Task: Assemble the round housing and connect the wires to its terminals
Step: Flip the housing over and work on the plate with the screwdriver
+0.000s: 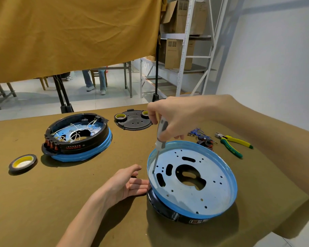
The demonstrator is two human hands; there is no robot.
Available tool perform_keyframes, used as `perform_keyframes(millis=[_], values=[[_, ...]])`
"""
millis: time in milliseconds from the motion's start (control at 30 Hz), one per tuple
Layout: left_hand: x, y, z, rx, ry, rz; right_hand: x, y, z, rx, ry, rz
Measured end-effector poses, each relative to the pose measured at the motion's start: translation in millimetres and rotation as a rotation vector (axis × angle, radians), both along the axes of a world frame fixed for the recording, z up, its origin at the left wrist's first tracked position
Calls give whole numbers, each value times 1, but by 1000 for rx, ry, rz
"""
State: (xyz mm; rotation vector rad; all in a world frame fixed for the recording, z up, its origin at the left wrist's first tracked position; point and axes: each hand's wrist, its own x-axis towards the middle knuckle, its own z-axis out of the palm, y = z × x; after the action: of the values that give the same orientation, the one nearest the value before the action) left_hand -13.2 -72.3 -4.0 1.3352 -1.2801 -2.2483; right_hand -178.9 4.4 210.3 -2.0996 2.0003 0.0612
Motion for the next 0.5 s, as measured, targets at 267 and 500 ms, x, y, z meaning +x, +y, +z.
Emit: perform_keyframes(millis=[267,500], values=[[-1,2,3,-14,-21,10,1,1,3,43,50,35],[-1,3,4,-18,-32,10,5,-9,-2,8,52,40]])
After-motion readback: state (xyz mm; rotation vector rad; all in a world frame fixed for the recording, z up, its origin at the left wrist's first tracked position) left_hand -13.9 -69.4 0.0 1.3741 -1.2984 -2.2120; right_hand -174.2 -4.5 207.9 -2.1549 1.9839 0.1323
